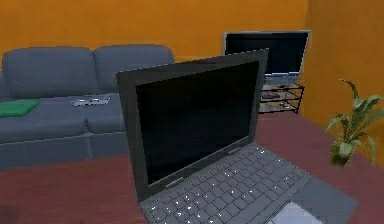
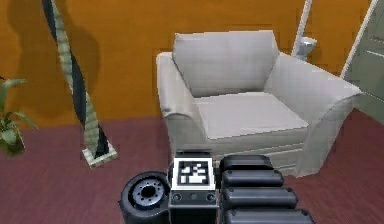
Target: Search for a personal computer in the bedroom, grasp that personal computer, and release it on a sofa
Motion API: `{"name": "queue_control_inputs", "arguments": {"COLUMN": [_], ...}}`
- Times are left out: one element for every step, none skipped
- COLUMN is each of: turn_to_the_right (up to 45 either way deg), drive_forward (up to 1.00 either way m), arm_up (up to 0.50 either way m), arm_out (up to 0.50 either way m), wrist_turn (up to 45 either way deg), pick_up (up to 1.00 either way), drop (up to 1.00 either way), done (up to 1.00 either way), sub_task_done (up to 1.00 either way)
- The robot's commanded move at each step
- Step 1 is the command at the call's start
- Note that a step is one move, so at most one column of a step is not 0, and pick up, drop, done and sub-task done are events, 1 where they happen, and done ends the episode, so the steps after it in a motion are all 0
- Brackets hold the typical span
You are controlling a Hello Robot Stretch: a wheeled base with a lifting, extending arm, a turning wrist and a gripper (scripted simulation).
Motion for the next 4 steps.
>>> {"name": "queue_control_inputs", "arguments": {"turn_to_the_right": [-15.0, 0.0, -6.0, 0.0], "drive_forward": [0.0, 1.0, 0.0, 0.45], "arm_up": [0.0, 0.0, 0.0, 0.0], "arm_out": [0.0, 0.0, 0.0, 0.0], "wrist_turn": [0.0, 0.0, 0.0, 0.0], "pick_up": [0.0, 0.0, 0.0, 0.0], "drop": [0.0, 0.0, 0.0, 0.0], "done": [0.0, 0.0, 0.0, 0.0], "sub_task_done": [0.0, 0.0, 0.0, 0.0]}}
